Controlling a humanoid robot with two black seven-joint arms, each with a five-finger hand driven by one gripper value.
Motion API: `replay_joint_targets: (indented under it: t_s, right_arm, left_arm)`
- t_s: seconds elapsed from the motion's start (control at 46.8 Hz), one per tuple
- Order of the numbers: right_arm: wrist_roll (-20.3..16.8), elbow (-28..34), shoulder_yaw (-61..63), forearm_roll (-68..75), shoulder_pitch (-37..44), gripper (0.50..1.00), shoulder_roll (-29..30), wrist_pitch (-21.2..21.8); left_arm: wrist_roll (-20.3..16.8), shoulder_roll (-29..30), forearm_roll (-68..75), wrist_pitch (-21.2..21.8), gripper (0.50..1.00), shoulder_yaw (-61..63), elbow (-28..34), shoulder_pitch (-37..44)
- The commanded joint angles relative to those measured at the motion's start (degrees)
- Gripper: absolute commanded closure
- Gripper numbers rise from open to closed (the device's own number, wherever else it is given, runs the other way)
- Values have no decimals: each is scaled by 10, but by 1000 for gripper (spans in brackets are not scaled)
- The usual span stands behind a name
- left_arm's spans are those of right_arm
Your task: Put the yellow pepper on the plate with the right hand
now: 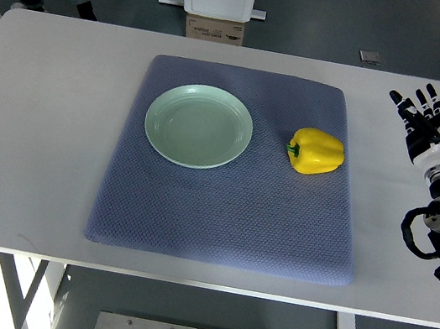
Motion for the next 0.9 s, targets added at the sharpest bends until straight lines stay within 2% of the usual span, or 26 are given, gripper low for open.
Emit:
replay_joint_targets:
  t_s: [0.0, 0.876]
  right_arm:
    - [0, -1, 0, 0, 0, 500, 0, 1]
    - [1, -1, 1, 0, -4, 500, 3, 0]
  left_arm:
    - [0, 0, 0, 0, 500, 0, 0, 0]
    - [1, 0, 0, 0, 500, 0, 0, 0]
